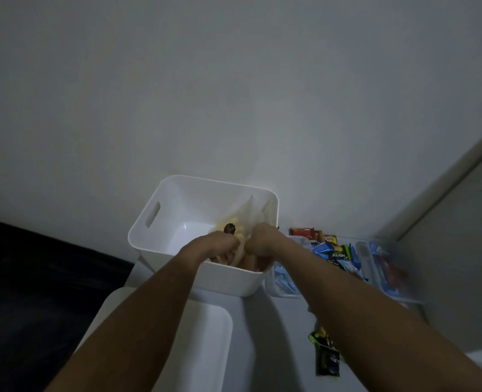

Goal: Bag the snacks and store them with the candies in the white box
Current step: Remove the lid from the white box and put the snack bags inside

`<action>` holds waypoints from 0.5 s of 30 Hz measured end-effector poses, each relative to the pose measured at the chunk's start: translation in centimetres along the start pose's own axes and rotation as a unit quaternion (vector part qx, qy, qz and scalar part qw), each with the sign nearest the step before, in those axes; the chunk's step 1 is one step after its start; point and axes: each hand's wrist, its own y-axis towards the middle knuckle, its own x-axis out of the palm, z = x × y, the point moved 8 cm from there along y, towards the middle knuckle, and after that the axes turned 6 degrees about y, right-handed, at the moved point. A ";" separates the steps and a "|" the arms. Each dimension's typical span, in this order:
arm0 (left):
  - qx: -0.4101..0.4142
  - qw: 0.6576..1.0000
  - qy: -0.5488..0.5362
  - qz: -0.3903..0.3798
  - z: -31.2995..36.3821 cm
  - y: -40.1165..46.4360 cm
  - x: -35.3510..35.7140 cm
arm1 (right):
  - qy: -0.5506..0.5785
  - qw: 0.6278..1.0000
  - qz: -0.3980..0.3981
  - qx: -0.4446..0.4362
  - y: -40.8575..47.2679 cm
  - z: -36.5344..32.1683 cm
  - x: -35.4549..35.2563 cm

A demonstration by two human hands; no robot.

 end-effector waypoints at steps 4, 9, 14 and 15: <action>-0.052 0.996 -0.059 0.038 -1.5 1.7 -1.4 | -0.075 0.993 0.080 -0.040 0.9 -0.7 -1.8; -0.093 0.978 -0.170 0.072 -2.3 3.9 -2.7 | -0.083 0.965 0.240 -0.071 0.9 -0.2 -5.3; -0.097 0.966 -0.239 0.010 -2.6 6.0 -1.5 | -0.006 0.982 0.187 -0.018 2.5 2.6 -5.1; -0.100 0.966 -0.240 -0.005 -2.6 6.4 -1.2 | 0.025 0.986 0.163 -0.014 2.9 3.2 -4.6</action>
